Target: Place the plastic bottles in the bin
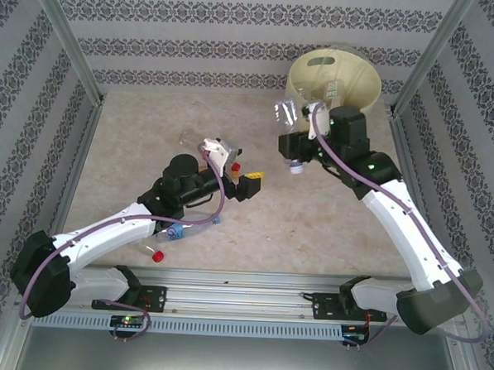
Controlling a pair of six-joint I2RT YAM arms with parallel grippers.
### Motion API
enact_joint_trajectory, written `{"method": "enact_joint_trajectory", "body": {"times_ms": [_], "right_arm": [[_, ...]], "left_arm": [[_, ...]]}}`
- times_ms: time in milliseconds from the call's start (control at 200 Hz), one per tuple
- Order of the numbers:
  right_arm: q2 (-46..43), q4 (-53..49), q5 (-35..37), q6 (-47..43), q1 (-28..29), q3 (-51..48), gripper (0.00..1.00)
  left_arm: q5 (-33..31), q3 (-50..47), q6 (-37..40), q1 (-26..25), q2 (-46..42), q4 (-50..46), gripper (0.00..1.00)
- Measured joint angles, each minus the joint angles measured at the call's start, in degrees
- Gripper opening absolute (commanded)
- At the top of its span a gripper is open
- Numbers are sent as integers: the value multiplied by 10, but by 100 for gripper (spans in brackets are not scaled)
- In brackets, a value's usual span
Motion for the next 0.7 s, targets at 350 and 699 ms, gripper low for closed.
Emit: {"method": "enact_joint_trajectory", "body": {"times_ms": [350,699], "right_arm": [[75,-28,42,-5,-82,188,56],[256,-92,107,-20,-148,422,56]], "left_arm": [[19,-17,-21,1,5,82,100],[22,-23,-21,4,-9,85,100]]}}
